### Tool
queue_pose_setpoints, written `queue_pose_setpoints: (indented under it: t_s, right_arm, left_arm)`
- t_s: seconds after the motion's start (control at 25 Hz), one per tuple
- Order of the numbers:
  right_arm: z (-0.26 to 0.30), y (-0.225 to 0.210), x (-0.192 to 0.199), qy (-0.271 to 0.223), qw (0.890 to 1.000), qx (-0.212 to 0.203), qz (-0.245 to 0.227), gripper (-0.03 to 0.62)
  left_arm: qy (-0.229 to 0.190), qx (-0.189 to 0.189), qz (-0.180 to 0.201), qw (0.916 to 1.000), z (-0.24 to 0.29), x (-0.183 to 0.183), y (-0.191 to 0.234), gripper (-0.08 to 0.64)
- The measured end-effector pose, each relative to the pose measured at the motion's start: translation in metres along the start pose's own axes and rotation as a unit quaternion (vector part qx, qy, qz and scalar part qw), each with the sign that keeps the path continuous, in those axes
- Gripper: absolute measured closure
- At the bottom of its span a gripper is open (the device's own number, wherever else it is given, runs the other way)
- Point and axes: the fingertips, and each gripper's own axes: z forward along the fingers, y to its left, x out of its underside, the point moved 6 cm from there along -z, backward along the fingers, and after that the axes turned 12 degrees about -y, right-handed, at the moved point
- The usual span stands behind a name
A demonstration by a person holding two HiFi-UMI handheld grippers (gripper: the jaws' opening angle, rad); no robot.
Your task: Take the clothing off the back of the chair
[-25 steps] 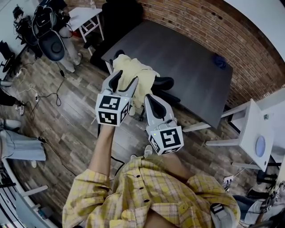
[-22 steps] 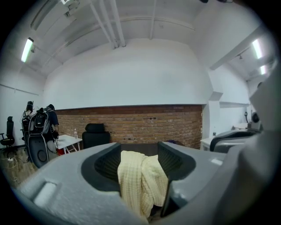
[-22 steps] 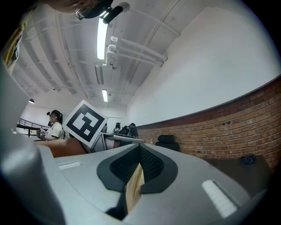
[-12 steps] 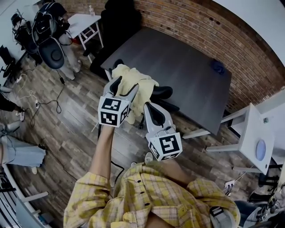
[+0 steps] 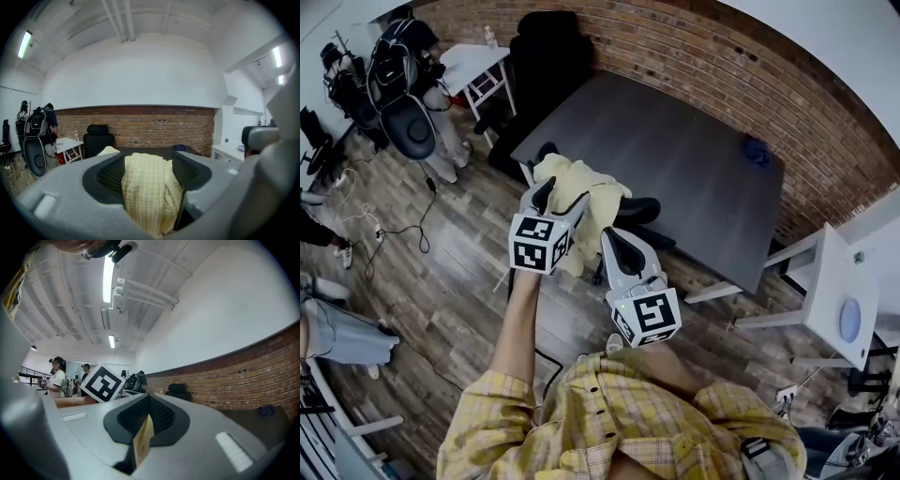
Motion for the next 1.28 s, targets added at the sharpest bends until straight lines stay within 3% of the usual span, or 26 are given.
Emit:
queue_pose_setpoints:
  t_s: [0.28,0.56,0.96,1.28]
  right_arm:
    - [0.002,0.001,-0.001,-0.004,1.0,-0.003,-0.003,0.595]
    - [0.002,-0.01,-0.003,-0.004,1.0,0.001,-0.002,0.595]
    - [0.001,-0.017,-0.005,-0.006,1.0,-0.001,0.0,0.595]
    - [-0.004,-0.019,-0.001,-0.001,1.0,0.0,0.01,0.595]
  left_arm:
    - [-0.01,0.007,-0.021,0.9997,0.008,0.011,0.005,0.238]
    - [-0.011,-0.005,0.006,0.9999,0.015,0.015,0.001,0.241]
    - [-0.002,-0.026,0.03,0.9992,0.017,0.013,-0.008,0.379]
    - [-0.008,-0.052,0.016,0.9985,0.016,0.013,-0.012,0.434]
